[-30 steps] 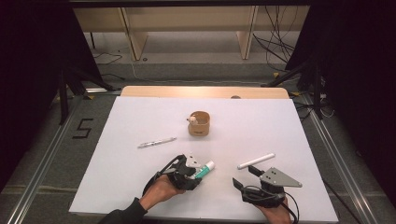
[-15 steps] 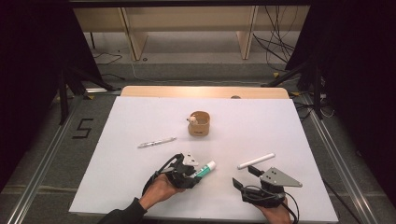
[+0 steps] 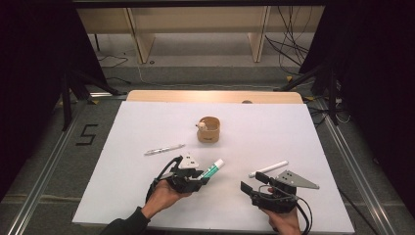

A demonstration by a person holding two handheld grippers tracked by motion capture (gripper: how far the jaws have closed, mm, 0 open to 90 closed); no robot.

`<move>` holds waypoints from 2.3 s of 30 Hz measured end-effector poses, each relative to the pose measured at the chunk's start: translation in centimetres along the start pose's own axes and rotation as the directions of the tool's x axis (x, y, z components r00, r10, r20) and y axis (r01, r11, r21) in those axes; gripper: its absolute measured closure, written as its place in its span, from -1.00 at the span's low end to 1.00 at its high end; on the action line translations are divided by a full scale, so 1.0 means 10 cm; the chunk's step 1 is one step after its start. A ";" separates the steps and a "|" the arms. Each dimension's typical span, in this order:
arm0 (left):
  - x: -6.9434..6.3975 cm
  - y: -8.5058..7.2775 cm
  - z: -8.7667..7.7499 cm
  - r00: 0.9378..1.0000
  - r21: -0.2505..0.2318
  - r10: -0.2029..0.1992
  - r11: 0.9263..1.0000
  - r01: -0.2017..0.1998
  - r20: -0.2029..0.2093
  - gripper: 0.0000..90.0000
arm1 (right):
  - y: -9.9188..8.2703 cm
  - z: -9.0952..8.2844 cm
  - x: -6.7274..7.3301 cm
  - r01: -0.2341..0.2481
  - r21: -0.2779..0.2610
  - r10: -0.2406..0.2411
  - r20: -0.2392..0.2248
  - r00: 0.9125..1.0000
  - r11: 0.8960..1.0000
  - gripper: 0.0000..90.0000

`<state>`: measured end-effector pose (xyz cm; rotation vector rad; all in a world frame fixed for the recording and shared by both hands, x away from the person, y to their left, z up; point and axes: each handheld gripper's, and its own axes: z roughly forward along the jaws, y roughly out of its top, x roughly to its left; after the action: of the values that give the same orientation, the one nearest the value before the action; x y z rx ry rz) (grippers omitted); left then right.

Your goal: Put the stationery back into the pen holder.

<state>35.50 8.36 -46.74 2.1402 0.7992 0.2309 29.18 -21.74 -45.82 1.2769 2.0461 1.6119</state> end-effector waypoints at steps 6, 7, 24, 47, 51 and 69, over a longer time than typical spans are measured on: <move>0.03 -0.01 -0.08 1.000 -0.070 -0.019 0.997 0.019 0.007 0.45 | 0.06 0.06 0.02 -0.079 0.015 0.079 -0.049 0.996 0.997 -0.41; 0.03 -0.02 -0.09 1.000 -0.077 -0.022 0.997 0.022 0.008 0.45 | 0.06 0.07 0.01 -0.106 0.014 0.107 -0.063 0.992 0.994 -0.41; -0.03 -0.11 -0.19 0.999 -0.161 -0.053 0.985 0.054 0.012 0.45 | 0.20 0.47 0.04 -0.266 0.066 0.273 -0.173 0.946 0.962 -0.41; -0.17 -0.15 -0.24 0.998 -0.203 -0.042 0.978 0.051 0.049 0.45 | 0.21 0.76 0.09 -0.390 0.098 0.402 -0.220 0.889 0.916 -0.20; -0.19 -0.15 -0.24 0.998 -0.205 -0.036 0.978 0.046 0.052 0.45 | 0.21 0.80 0.08 -0.409 0.099 0.420 -0.231 0.877 0.907 -0.14; -0.23 -0.16 -0.25 0.996 -0.222 -0.031 0.974 0.048 0.080 0.45 | 0.20 0.88 0.10 -0.442 0.111 0.455 -0.265 0.850 0.890 0.15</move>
<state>31.92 9.25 -46.06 1.9086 0.7346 0.2072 35.23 -15.12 -46.92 1.7322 2.0529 2.0670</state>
